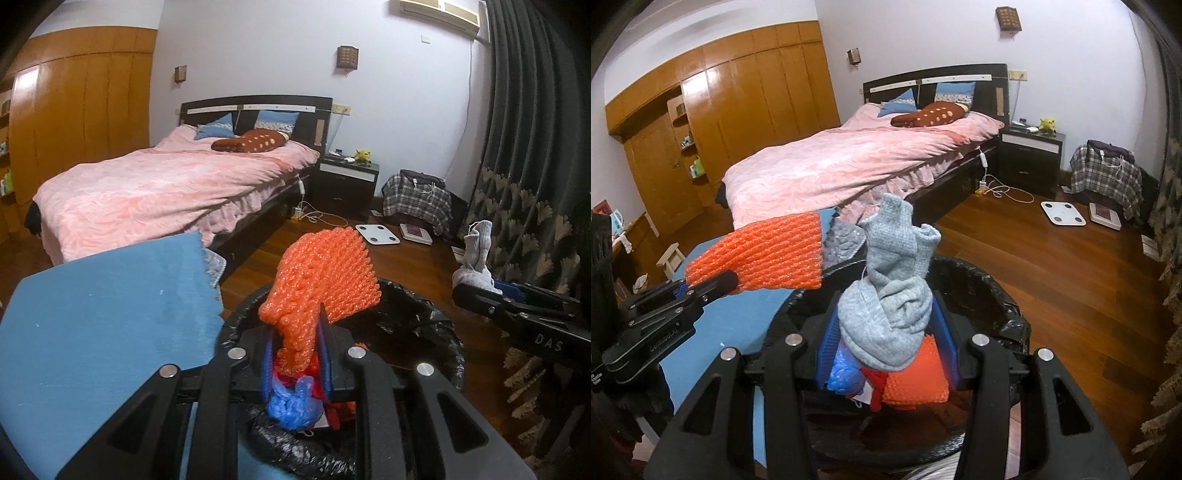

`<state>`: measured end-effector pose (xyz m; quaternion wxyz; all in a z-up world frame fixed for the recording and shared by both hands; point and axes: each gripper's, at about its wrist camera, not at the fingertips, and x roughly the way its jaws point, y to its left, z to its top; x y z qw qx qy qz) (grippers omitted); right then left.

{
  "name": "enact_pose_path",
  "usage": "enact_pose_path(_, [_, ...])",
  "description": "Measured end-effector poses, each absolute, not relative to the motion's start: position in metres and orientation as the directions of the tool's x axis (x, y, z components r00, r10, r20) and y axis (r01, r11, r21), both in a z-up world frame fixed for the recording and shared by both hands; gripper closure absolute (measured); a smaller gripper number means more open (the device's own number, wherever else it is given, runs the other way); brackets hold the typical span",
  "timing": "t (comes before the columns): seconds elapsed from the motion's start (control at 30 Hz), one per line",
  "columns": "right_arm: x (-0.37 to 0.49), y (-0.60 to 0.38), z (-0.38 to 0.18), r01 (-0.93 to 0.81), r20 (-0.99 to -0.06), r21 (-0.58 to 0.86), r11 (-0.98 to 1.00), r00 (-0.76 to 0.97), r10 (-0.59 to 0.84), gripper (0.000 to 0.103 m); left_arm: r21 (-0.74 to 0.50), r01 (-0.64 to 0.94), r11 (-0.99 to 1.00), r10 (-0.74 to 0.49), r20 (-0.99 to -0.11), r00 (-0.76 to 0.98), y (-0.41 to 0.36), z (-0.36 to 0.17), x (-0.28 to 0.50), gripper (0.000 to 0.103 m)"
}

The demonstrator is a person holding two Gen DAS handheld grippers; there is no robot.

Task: Collect trash
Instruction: 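Carry the grey sock and orange pad over the bin and open both tools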

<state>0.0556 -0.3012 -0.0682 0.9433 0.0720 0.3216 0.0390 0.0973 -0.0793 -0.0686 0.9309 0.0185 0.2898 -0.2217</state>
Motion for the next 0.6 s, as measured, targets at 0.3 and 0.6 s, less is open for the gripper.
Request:
enact_pose_path(0.3, [0.071, -0.316, -0.088, -0.005, -0.629, 0.149, 0.989, 0.771, 0.098, 0.057, -0.094, 0.453, 0.886, -0.418, -0.582, 0.697, -0.1, -0.084, 0.113, 0.083])
enact_pose_path(0.6, [0.079, -0.322, -0.101, 0.029, -0.655, 0.117, 0.993, 0.754, 0.055, 0.036, -0.14, 0.463, 0.875, -0.444, -0.611, 0.655, -0.1, -0.093, 0.122, 0.048])
